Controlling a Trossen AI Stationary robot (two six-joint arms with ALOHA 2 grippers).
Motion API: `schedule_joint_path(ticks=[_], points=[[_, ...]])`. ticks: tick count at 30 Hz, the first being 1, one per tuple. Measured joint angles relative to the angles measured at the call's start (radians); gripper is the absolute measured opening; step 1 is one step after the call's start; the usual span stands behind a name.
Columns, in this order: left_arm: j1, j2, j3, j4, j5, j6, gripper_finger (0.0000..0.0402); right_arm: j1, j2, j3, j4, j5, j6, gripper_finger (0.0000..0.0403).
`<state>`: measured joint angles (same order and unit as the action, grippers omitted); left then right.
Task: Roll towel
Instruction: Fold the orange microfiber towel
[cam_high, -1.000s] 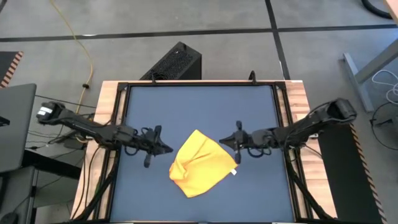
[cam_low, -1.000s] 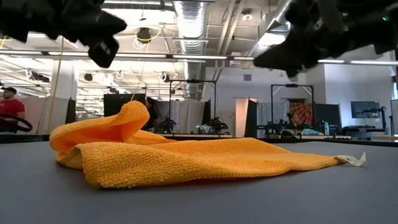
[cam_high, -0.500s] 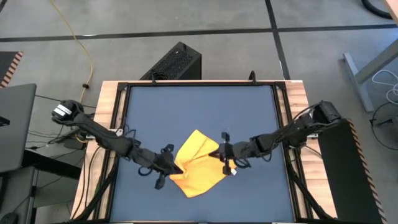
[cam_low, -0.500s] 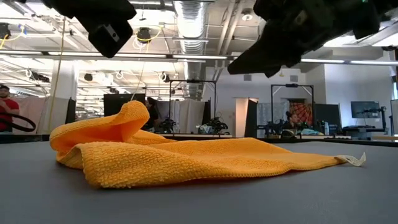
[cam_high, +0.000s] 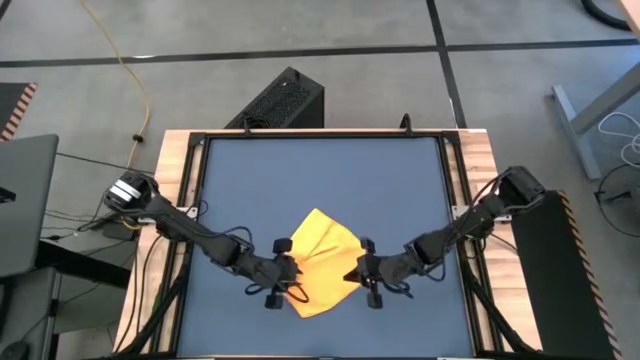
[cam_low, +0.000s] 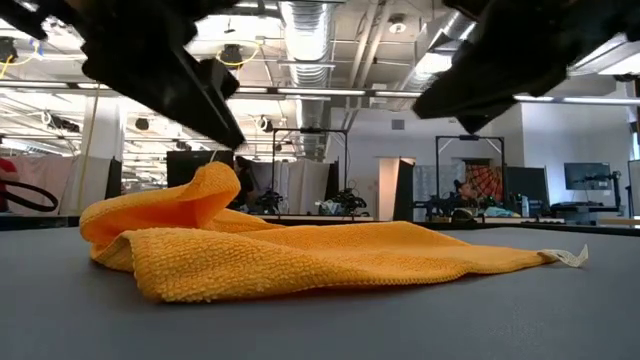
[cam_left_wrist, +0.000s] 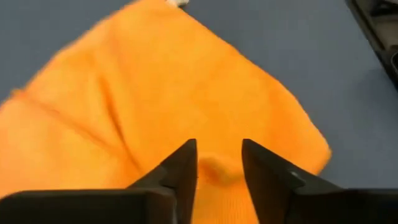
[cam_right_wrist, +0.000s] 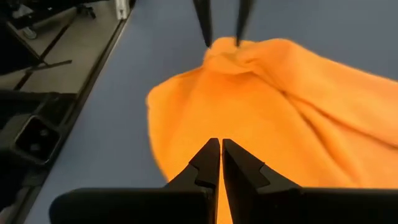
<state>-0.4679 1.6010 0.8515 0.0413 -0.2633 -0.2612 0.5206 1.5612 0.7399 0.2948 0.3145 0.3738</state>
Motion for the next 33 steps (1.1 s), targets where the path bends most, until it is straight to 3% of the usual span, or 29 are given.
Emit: schedule_joint_path(ticks=[8,33], points=[[0.008,0.038,0.019,-0.01,0.071,-0.103,0.017,0.022,0.0,0.0,-0.051,0.0,0.003,0.0047],[0.016,0.029,0.018,-0.127,0.039,-0.215,0.0163,0.0,0.0,0.0,-0.055,0.054,0.003,0.0047]])
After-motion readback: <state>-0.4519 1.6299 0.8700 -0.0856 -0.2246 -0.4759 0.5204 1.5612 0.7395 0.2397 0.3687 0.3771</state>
